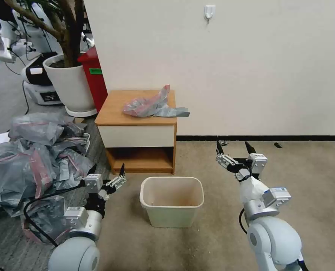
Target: Pick up the garbage bag from the table and place it over the trash can.
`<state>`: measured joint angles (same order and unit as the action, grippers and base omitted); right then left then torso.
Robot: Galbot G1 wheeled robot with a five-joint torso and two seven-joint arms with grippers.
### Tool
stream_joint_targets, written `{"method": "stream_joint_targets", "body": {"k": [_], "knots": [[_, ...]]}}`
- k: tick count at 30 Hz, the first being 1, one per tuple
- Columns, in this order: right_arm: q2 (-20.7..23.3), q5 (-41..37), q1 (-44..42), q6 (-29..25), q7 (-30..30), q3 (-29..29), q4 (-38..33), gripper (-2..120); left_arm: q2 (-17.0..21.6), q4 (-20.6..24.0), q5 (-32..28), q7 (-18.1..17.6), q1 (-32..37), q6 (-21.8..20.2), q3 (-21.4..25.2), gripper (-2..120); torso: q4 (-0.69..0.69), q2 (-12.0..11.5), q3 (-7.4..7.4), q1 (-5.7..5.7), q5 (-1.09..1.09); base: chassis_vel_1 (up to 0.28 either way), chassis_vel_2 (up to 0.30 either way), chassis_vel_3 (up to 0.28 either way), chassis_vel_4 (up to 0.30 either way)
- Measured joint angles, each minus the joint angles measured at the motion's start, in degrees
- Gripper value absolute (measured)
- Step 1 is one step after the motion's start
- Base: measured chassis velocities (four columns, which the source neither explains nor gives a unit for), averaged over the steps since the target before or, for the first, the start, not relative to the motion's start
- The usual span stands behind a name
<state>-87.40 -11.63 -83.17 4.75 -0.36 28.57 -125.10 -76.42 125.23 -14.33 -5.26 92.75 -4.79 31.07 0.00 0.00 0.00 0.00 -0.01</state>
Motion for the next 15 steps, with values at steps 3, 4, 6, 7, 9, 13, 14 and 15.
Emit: {"method": "stream_joint_targets", "body": {"k": [3,4,6,7,9,13,14,15], "knots": [[0.5,-1.7,1.3,-2.6,0.7,-1.8,2.5,100,0.1,-1.1,0.1,0.1,-0.1,0.9,0.3,100,0.0,0.0,0.0,0.0,0.0,0.0,0.0,0.0,0.0],[0.9,-3.4,2.3,-3.0,1.7,-2.9,3.6,100,0.1,-1.7,0.1,0.2,-0.2,1.5,0.4,100,0.0,0.0,0.0,0.0,0.0,0.0,0.0,0.0,0.0],[1.3,-5.4,3.4,-3.1,2.8,-3.9,4.7,100,0.2,-2.1,0.1,0.5,-0.2,2.1,0.5,100,0.0,0.0,0.0,0.0,0.0,0.0,0.0,0.0,0.0],[1.7,-8.7,5.1,-3.1,4.3,-5.3,6.3,100,0.2,-2.5,0.1,0.8,-0.2,2.7,0.7,100,-0.01,0.0,0.0,0.0,0.0,0.0,0.0,0.0,0.0],[2.3,-17.2,8.8,-3.1,7.2,-8.2,9.1,100,0.2,-3.2,0.1,1.2,-0.3,3.7,0.7,100,0.0,0.0,0.0,0.0,0.01,0.0,0.0,0.0,0.0],[2.4,-28.5,13.1,-2.4,10.6,-10.9,11.4,100,0.0,-3.5,0.2,1.4,-0.3,4.2,0.8,100,0.0,0.0,0.0,0.0,0.0,0.0,0.0,0.0,0.0],[2.3,-34.4,15.5,-2.0,12.7,-12.1,12.7,100,-0.1,-3.5,0.2,1.4,-0.3,4.3,0.8,100,0.0,0.0,0.0,0.0,0.0,0.0,0.0,0.0,0.0],[2.0,-41.1,18.4,-1.6,15.0,-13.2,14.4,100,-0.3,-3.6,0.3,1.4,-0.2,4.4,0.9,100,0.0,0.0,0.0,0.0,0.0,0.0,0.0,0.0,0.0]]}}
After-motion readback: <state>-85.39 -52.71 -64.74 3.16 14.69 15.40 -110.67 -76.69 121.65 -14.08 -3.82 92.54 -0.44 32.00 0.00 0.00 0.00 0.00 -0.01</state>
